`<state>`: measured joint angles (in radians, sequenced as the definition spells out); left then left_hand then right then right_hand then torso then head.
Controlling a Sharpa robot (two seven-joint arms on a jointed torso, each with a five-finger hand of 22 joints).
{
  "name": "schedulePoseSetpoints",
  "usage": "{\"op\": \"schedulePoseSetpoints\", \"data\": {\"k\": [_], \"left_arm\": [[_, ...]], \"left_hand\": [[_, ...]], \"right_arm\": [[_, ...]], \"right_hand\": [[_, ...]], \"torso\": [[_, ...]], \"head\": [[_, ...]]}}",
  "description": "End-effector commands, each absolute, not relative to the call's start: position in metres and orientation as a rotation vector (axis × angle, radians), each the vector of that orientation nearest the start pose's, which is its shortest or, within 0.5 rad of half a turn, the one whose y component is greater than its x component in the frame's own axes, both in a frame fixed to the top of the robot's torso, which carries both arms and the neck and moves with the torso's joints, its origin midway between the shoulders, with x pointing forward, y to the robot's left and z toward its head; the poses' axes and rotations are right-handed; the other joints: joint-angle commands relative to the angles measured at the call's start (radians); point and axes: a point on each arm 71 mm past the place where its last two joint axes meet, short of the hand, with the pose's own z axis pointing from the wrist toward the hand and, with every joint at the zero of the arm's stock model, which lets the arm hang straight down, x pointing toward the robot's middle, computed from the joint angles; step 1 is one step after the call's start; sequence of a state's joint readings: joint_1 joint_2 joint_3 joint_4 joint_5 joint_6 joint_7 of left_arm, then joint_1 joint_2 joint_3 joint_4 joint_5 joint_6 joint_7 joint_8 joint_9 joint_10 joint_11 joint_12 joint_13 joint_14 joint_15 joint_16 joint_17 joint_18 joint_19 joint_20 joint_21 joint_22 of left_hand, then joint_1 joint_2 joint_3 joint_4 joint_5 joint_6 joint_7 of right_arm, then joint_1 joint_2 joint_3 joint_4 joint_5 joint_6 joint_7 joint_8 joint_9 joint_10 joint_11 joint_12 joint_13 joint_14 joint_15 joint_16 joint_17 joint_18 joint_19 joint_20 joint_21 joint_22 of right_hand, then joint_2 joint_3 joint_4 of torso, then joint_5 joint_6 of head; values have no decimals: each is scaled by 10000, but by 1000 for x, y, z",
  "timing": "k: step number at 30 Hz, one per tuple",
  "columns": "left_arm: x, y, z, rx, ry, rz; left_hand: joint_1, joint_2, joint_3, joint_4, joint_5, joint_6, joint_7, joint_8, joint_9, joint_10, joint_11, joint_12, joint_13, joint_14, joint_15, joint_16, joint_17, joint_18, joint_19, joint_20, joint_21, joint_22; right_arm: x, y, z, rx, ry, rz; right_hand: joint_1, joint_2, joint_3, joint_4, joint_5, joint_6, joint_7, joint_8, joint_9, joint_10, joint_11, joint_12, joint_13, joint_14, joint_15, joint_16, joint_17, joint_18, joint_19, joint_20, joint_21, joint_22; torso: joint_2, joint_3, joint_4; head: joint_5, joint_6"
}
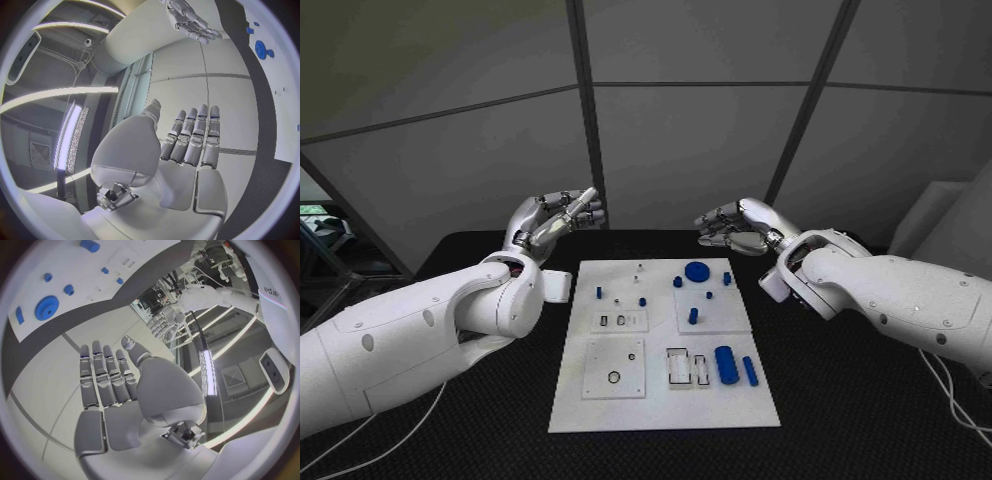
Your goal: Assemble the parts on the task board
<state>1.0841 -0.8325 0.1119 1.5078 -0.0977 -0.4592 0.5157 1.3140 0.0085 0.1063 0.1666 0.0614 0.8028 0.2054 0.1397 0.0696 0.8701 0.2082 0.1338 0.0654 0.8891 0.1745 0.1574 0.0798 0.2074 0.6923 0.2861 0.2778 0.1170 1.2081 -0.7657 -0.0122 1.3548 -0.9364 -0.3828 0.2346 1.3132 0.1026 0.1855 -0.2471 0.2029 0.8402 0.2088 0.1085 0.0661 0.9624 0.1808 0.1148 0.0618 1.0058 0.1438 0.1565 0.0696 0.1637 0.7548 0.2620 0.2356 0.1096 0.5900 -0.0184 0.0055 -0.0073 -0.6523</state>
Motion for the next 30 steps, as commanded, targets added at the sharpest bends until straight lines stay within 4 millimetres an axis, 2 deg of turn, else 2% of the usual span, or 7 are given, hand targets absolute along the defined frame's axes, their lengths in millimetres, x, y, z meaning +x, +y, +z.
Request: {"op": "schedulePoseSetpoints", "data": {"k": [1,5,10,12,16,21,30], "left_arm": [[487,213,-166,-9998,12289,-15565],[482,211,-164,-9972,12463,-15748],[476,209,-160,-9908,12433,-15831],[474,208,-159,-9885,12428,-15869],[469,204,-156,-9839,12477,-16022],[464,200,-154,-9803,12547,-16192],[460,196,-153,-9769,12631,-16361]], "left_hand": [[154,26,2,-104,7,-105,462,-131,-48,24,27,-160,-20,235,-11,-50,33,-236,235,-11,110,-16],[164,47,-1,-127,8,-308,523,-243,-75,-60,68,-260,-28,303,-3,-95,44,-235,356,-19,139,-30],[179,65,0,-153,7,-217,522,-269,-64,-42,73,-283,-21,225,19,-210,17,-247,397,-16,125,-59],[181,69,-5,-164,6,-174,520,-279,-59,-20,73,-287,-18,186,29,-266,2,-255,389,-13,103,-81],[178,73,-8,-167,6,-131,519,-281,-55,-2,72,-288,-16,162,35,-301,-7,-258,381,-11,86,-96],[175,75,-10,-167,5,-119,518,-283,-54,4,72,-288,-16,153,37,-315,-11,-259,378,-11,80,-102],[169,76,-14,-166,5,-107,516,-287,-53,11,71,-290,-16,141,40,-333,-15,-260,375,-10,72,-109]], "right_arm": [[522,-203,-168,-250,16069,8211],[527,-198,-160,-1345,16114,7054],[529,-189,-154,-2735,16136,6048],[529,-185,-153,-3250,16178,5726],[529,-175,-153,-4172,16206,5067],[529,-170,-153,-4709,16233,4557],[530,-165,-154,-5050,16243,4260]], "right_hand": [[-206,-439,610,-271,97,1383,-84,156,36,1640,-422,-105,35,1934,-560,238,202,224,1401,-461,670,167],[-182,-701,654,-271,-9,1652,-223,145,32,2098,-645,-168,55,3290,-986,883,584,232,2440,-895,1398,484],[-93,-1012,466,-207,-51,1851,-376,61,15,2260,-819,-373,43,4810,-1273,2171,1308,192,3625,-1579,2648,1127],[-86,-1054,491,-79,21,1989,-468,-45,3,2384,-859,-516,30,4753,-1360,3374,2052,129,3685,-1779,3429,1611],[-165,-1267,572,33,30,2015,-538,-213,7,2210,-910,-504,39,4958,-1423,4844,2983,168,3860,-1798,4378,2184],[-267,-1449,826,209,50,2017,-558,-365,9,2015,-917,-487,48,5050,-1407,8014,6085,193,3923,-1780,5211,2690],[-245,-1616,958,311,51,1921,-576,-424,3,1580,-849,-514,30,4901,-1342,8927,7010,194,3776,-1704,5554,2907]], "torso": [[325,-25,129],[510,-46,159],[756,-68,202],[849,-69,215],[1074,-78,259],[1239,-86,332],[1459,-112,381]], "head": [[-33,34],[-45,25],[-69,115],[-91,126],[-163,221],[-210,266],[-261,287]]}}
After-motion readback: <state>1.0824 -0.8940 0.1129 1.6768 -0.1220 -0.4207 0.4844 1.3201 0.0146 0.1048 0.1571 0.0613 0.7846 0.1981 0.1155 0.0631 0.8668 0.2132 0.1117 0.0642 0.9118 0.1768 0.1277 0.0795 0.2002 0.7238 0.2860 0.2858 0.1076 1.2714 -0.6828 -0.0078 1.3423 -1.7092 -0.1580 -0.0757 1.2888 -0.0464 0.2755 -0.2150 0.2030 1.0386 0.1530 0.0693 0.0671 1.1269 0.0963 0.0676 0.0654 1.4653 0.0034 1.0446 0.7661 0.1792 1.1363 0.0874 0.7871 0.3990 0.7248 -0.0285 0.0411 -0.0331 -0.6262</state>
